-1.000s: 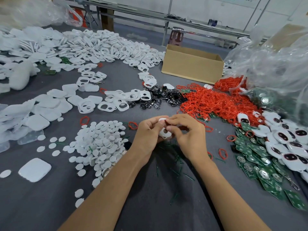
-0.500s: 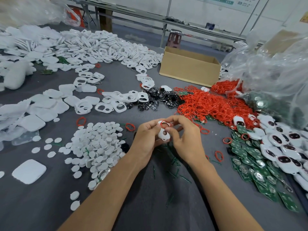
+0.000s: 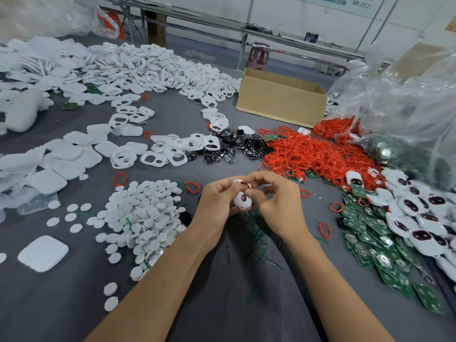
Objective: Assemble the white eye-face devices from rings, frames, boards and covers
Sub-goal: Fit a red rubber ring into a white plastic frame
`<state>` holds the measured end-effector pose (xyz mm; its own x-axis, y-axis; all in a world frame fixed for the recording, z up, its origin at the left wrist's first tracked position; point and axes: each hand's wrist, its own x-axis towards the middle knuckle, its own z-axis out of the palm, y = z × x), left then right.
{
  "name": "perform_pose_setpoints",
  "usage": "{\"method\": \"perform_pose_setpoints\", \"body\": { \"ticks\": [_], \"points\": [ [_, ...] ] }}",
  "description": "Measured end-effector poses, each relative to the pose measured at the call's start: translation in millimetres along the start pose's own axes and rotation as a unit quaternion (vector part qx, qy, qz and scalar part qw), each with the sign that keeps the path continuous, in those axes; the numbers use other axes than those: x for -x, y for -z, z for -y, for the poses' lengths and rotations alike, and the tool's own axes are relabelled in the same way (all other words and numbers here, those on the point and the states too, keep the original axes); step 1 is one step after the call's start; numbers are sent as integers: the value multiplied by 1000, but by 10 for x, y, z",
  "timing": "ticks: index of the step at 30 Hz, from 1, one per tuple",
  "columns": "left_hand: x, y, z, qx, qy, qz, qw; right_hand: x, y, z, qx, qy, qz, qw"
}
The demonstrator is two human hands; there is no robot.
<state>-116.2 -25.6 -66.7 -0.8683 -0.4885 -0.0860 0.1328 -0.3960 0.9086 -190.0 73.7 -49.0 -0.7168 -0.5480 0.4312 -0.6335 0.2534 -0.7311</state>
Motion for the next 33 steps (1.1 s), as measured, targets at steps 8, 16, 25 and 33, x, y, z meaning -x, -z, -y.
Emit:
{"method": "perform_pose_setpoints", "body": {
  "ticks": [8, 16, 25, 33],
  "points": [
    [-11, 2, 48, -41, -32, -28, 998, -1, 0, 5, -60, -18, 1, 998],
    [-12, 38, 14, 59, -3, 16, 998, -5, 20, -39, -116, -23, -1, 993],
    [-23, 27, -12, 81, 13, 14, 997, -19, 11, -65, -153, -42, 2, 987],
    [19, 36, -24, 97, -11, 38, 995, -46, 78, -210, -369, -199, 120, 900]
  ]
}}
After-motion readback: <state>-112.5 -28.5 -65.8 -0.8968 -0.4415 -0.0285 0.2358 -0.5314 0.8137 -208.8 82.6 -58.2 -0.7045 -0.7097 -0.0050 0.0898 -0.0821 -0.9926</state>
